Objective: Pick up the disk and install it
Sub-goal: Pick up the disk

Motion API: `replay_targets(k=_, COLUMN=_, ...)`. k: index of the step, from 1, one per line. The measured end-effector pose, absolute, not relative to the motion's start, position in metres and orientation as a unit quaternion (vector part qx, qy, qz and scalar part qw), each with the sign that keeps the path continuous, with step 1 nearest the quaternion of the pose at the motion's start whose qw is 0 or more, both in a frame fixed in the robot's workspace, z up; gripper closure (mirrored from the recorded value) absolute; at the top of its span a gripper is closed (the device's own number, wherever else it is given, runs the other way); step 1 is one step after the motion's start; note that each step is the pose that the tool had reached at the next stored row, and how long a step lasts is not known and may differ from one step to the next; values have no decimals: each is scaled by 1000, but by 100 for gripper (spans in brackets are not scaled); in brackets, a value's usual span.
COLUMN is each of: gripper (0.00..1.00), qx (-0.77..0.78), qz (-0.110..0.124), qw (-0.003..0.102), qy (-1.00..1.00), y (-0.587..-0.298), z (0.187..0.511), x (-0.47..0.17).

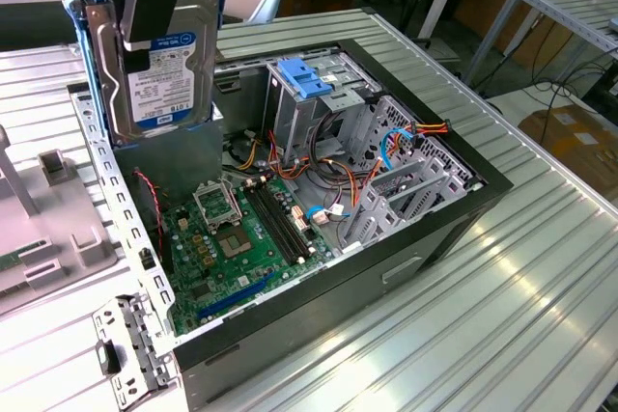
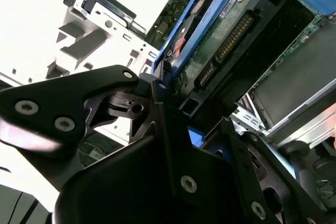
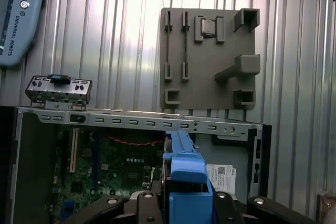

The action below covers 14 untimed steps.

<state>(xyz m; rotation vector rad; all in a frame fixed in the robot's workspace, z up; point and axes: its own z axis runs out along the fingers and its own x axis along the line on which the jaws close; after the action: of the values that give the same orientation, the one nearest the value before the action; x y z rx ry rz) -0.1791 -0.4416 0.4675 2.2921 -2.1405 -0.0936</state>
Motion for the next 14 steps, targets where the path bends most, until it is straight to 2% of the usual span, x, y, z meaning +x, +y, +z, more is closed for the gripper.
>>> replay_targets(k=14, gripper=63, qx=731, qz=-30, qw=2, qy=-682, y=-466, z=468, x=-169)
